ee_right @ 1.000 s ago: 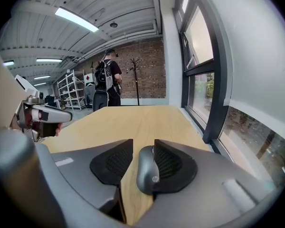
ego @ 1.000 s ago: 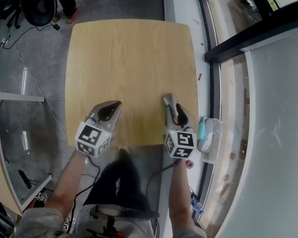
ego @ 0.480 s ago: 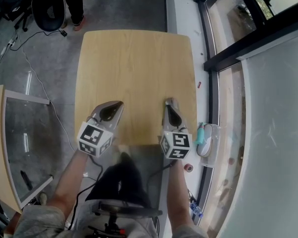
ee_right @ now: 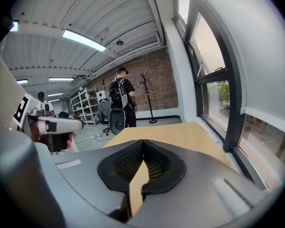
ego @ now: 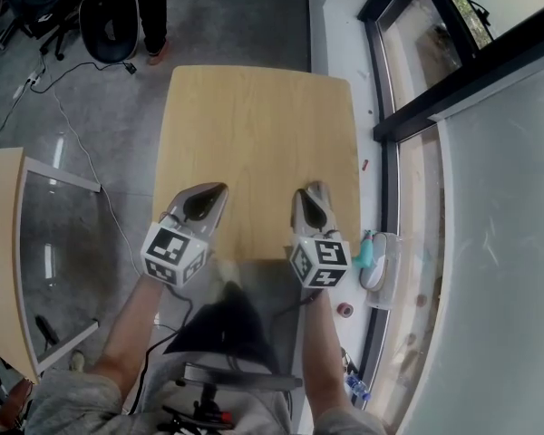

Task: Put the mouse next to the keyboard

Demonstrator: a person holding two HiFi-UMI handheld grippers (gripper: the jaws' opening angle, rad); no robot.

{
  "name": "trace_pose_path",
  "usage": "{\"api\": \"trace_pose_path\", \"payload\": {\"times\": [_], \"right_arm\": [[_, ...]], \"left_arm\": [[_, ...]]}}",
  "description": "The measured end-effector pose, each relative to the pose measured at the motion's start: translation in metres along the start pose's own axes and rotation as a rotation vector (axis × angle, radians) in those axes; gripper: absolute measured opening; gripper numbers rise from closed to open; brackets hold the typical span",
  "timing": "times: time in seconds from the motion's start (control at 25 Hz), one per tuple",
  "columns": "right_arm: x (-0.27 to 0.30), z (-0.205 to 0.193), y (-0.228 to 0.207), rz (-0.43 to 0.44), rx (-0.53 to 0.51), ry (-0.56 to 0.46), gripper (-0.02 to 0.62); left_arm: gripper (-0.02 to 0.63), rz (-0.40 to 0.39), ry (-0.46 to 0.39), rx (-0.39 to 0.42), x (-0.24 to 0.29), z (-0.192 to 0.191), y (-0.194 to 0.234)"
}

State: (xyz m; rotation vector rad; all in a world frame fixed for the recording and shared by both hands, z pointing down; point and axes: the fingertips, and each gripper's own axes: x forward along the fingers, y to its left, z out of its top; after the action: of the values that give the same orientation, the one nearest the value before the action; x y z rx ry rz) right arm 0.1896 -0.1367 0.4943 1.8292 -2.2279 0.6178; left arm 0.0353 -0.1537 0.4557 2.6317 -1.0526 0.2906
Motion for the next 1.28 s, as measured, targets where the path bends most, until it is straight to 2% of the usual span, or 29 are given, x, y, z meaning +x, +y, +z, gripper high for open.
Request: {"api": "trace_pose_path", "payload": {"times": [0.44, 1.28], "right_arm": [[-0.021, 0.031, 0.052, 0.069, -0.045, -0.032, 0.012], [-0.065, 0.084, 0.092, 0.115, -0.148, -0.121, 0.012]], "left_arm": [[-0.002, 0.020, -0.066, 0.018, -0.043, 0.043, 0.001], [-0.002, 0.069, -0.161, 0.057, -0.094, 0.091, -0.007]]}}
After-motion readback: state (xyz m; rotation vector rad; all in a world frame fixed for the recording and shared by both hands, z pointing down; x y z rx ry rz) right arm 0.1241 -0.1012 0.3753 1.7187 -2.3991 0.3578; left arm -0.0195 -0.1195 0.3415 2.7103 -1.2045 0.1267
